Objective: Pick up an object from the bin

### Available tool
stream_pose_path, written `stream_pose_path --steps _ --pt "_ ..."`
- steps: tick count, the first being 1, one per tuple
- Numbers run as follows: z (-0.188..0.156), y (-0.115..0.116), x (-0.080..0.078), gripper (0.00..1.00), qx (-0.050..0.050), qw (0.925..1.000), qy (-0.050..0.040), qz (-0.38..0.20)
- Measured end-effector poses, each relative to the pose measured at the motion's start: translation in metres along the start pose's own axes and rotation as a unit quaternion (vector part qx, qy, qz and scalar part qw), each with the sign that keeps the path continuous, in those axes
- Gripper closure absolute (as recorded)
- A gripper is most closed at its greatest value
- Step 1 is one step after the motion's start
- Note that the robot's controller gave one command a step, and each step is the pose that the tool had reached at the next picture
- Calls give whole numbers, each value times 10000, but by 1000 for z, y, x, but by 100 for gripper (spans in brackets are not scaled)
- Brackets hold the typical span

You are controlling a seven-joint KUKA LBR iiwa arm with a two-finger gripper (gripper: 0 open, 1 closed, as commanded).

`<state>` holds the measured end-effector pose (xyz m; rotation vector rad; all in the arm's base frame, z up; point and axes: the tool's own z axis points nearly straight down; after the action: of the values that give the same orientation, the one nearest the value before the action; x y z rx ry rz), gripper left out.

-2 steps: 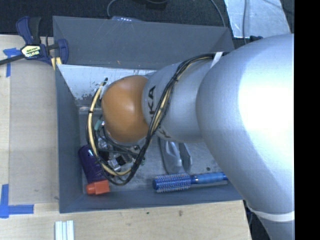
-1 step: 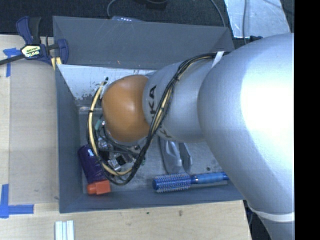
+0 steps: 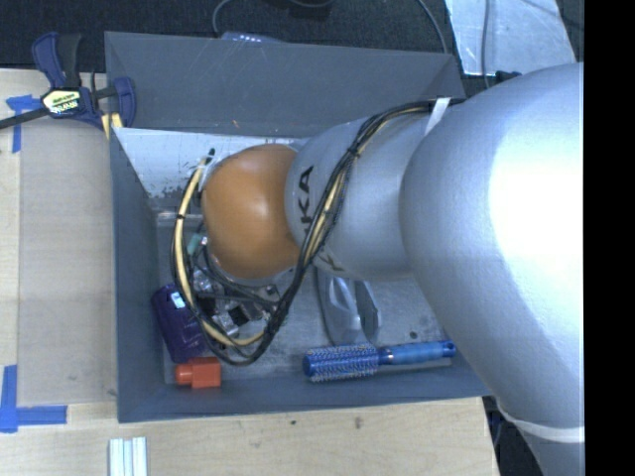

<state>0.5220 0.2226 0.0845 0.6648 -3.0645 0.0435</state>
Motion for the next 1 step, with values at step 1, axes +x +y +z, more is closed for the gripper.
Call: stream_pose_path --steps 1 --pt "-12 1 0 100 -9 10000 6 -9"
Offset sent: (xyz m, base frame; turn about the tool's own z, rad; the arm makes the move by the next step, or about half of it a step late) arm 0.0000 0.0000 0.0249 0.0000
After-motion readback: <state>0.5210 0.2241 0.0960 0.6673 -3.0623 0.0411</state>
